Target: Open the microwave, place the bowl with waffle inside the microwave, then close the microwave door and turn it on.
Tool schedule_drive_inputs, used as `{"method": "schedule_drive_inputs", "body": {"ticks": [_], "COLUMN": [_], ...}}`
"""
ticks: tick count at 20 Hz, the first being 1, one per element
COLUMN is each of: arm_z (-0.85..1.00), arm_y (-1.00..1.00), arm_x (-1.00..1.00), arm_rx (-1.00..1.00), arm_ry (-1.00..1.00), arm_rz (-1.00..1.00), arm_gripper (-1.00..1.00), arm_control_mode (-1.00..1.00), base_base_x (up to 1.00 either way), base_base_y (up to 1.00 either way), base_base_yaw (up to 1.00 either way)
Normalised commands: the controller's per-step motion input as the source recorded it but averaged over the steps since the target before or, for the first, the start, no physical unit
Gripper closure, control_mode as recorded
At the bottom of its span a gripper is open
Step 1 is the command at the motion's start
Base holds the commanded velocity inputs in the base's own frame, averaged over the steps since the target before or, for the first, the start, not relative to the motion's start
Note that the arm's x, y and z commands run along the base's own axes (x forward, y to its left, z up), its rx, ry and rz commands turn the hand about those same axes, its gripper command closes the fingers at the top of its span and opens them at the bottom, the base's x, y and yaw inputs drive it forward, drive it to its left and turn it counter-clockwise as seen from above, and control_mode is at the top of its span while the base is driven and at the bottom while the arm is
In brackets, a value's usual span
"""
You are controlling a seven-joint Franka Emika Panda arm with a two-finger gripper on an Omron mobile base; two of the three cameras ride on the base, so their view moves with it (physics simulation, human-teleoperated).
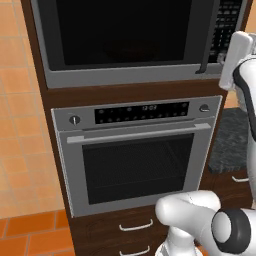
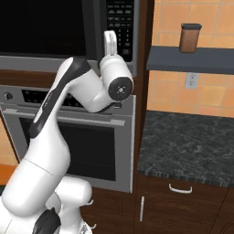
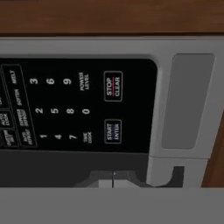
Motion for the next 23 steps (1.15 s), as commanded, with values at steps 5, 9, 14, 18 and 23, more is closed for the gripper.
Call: {"method": "schedule_drive_inputs", "body": {"ticks": [5, 9, 14, 18, 23], "arm_z": [-0.03, -0.17, -0.21, 0.26, 0.33], "arm_y": [-0.15, -0.10, -0.03, -0.01, -0.05], "arm_x": [0.61, 0.66, 0.54, -0.71, -0.79], "arm_rx": [0.03, 0.01, 0.00, 0.00, 0.00], "arm_ry": [0.00, 0.00, 0.00, 0.00, 0.06], "arm_rz": [-0.01, 0.00, 0.00, 0.00, 0.00], "arm_gripper": [1.00, 1.00, 1.00, 1.00, 1.00], "arm_control_mode": [-1.00, -1.00, -1.00, -1.00, -1.00], "base_base_x": [0.00, 0.00, 0.00, 0.00, 0.00], "base_base_y": [0.00, 0.00, 0.00, 0.00, 0.00], "base_base_yaw": [0.00, 0.00, 0.00, 0.00, 0.00]}}
